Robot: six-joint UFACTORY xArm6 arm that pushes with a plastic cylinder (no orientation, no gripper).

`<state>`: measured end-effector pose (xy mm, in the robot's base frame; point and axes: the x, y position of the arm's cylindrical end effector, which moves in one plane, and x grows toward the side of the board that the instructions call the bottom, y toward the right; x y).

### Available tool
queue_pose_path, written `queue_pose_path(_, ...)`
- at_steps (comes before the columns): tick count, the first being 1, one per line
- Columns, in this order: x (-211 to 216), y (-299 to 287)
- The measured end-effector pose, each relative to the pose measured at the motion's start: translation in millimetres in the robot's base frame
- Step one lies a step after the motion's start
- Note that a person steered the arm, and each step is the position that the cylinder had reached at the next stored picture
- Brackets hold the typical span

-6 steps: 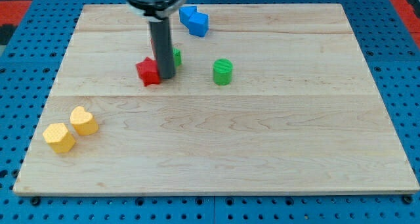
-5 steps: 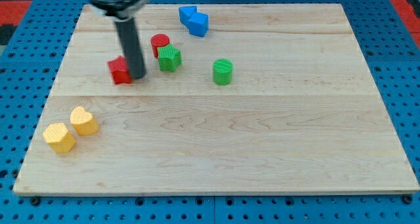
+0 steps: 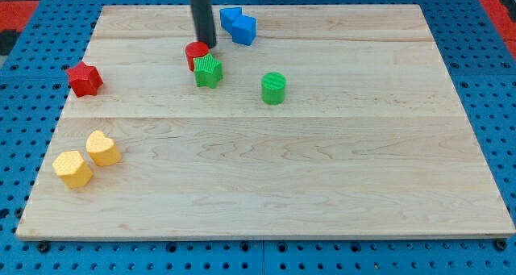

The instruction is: Move red circle and green star in diagonal line

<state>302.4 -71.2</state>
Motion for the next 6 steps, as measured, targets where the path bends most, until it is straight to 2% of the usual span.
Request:
queue_pose_path(1,35,3)
queue_pose_path(2,61,-47)
queue_pose_path(4,65,-142)
queue_pose_path(6,20,-81)
